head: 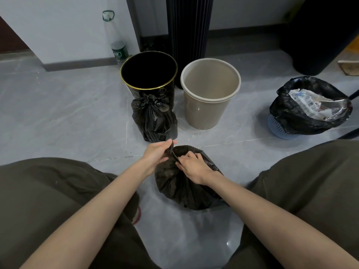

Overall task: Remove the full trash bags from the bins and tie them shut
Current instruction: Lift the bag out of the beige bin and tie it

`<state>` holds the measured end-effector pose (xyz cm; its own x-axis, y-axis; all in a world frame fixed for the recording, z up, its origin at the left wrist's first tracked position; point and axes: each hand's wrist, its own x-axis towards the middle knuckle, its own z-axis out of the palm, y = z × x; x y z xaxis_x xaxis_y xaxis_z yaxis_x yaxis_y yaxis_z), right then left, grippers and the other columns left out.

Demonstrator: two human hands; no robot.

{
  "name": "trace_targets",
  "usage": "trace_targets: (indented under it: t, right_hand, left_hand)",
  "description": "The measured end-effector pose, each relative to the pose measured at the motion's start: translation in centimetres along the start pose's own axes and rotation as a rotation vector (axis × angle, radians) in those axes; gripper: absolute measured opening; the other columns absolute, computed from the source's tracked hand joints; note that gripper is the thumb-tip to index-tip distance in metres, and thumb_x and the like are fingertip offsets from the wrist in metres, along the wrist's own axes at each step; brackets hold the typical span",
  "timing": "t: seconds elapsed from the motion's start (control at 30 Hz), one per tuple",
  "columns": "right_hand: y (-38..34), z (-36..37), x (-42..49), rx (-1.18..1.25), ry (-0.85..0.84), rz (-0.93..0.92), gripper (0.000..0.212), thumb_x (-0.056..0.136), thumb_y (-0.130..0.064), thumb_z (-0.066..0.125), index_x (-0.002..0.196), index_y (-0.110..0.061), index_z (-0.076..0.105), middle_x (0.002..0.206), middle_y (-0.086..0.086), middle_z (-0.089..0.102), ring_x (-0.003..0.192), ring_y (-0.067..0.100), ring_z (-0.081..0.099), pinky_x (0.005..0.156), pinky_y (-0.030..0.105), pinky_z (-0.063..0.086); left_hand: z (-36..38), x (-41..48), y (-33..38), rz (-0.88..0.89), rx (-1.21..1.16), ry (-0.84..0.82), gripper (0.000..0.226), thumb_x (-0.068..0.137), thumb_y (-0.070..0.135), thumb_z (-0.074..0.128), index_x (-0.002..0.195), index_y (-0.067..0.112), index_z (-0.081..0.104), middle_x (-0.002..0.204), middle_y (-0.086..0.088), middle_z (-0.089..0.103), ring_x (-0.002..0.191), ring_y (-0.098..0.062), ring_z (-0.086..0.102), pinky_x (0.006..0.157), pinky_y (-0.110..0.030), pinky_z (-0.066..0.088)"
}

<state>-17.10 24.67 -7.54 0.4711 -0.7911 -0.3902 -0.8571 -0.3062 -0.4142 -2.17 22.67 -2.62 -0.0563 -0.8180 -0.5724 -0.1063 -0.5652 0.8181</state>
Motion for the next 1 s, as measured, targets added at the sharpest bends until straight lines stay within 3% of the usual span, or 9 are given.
trace_targets:
  t: [0.07, 0.13, 0.23, 0.37, 0.53, 0.63, 0.73, 0.87, 1.0]
  right_hand:
    - [0.0, 0.1, 0.1, 0.0, 0.008, -0.001, 0.03, 0.103, -0.031, 0.025, 0.095, -0.014, 0.049, 0.096, 0.002, 0.056, 0.105, 0.022, 0.042, 0.098, 0.042, 0.029]
    - [0.3, 0.0, 0.1, 0.007, 0.021, 0.009, 0.029, 0.103, -0.031, 0.026, 0.092, -0.015, 0.048, 0.098, 0.003, 0.057, 0.105, 0.022, 0.042, 0.098, 0.043, 0.03]
    - [0.8, 0.0, 0.3, 0.004, 0.043, 0.037, 0.03, 0.103, -0.03, 0.028, 0.098, -0.012, 0.051, 0.103, 0.005, 0.057, 0.107, 0.024, 0.042, 0.097, 0.043, 0.032]
    - [0.8, 0.0, 0.6, 0.04, 0.108, 0.045, 0.033, 0.102, -0.032, 0.028, 0.102, -0.011, 0.053, 0.109, 0.008, 0.056, 0.109, 0.025, 0.044, 0.096, 0.043, 0.035]
    - [1.5, 0.4, 1.0, 0.165, 0.145, 0.036, 0.028, 0.099, -0.031, 0.039, 0.115, -0.014, 0.055, 0.123, 0.006, 0.056, 0.119, 0.026, 0.043, 0.101, 0.04, 0.036]
    - [2.3, 0.7, 0.6, 0.187, 0.116, 0.074, 0.053, 0.094, -0.033, 0.052, 0.142, -0.016, 0.036, 0.145, 0.005, 0.042, 0.135, 0.026, 0.032, 0.113, 0.035, 0.026]
    - [2.8, 1.0, -0.2, 0.108, 0.069, 0.169, 0.08, 0.086, -0.045, 0.06, 0.15, -0.018, 0.019, 0.155, 0.002, 0.026, 0.142, 0.023, 0.02, 0.116, 0.043, 0.022]
    - [3.9, 1.1, -1.5, 0.053, -0.024, 0.353, 0.116, 0.075, -0.039, 0.075, 0.15, -0.028, -0.012, 0.159, 0.001, 0.004, 0.14, 0.034, 0.019, 0.108, 0.052, 0.032]
    - [5.3, 1.3, -2.5, 0.344, -0.067, 0.531, 0.119, 0.079, -0.026, 0.074, 0.147, -0.02, -0.023, 0.144, 0.02, 0.036, 0.126, 0.038, 0.045, 0.104, 0.043, 0.04]
  left_hand:
    - [-1.0, 1.1, -1.2, 0.318, 0.651, 0.098, 0.032, 0.097, 0.027, 0.046, 0.077, 0.014, 0.067, 0.087, -0.001, 0.062, 0.086, -0.015, 0.057, 0.084, -0.037, 0.048]
    - [-1.7, 1.0, -1.8, 0.502, 1.292, 0.136, 0.036, 0.1, 0.031, 0.036, 0.086, 0.015, 0.066, 0.098, -0.001, 0.062, 0.094, -0.021, 0.056, 0.084, -0.039, 0.047]
    - [-1.3, 0.6, -1.7, 0.642, 1.609, 0.152, 0.042, 0.101, 0.035, 0.028, 0.099, 0.015, 0.065, 0.1, -0.001, 0.062, 0.097, -0.023, 0.055, 0.084, -0.036, 0.042]
    - [-0.1, 1.0, -0.7, 0.324, 0.695, 0.015, 0.044, 0.098, 0.029, 0.04, 0.059, 0.011, 0.048, 0.067, 0.0, 0.044, 0.065, -0.011, 0.045, 0.068, -0.032, 0.038]
    - [1.6, 0.5, -0.9, -0.047, -0.275, -0.095, 0.039, 0.102, 0.029, 0.034, 0.1, 0.005, 0.065, 0.095, -0.007, 0.067, 0.094, -0.013, 0.062, 0.092, -0.025, 0.046]
    - [1.9, 0.8, -1.1, -0.026, -0.429, -0.014, 0.037, 0.103, 0.027, 0.031, 0.087, 0.007, 0.057, 0.088, -0.01, 0.062, 0.091, -0.013, 0.06, 0.098, -0.026, 0.041]
    - [2.2, 1.3, -1.3, -0.035, -0.473, 0.033, 0.03, 0.103, 0.027, 0.031, 0.082, 0.013, 0.047, 0.074, -0.004, 0.05, 0.079, -0.011, 0.055, 0.078, -0.021, 0.044]
    - [1.9, 2.4, -1.6, 0.052, -0.386, 0.153, 0.034, 0.102, 0.027, 0.036, 0.07, 0.017, 0.04, 0.061, 0.002, 0.032, 0.061, -0.01, 0.033, 0.071, -0.021, 0.034]
    - [1.5, 3.1, -1.7, 0.153, -0.173, 0.22, 0.04, 0.1, 0.032, 0.038, 0.063, 0.017, 0.035, 0.061, 0.003, 0.031, 0.061, -0.01, 0.031, 0.073, -0.023, 0.033]
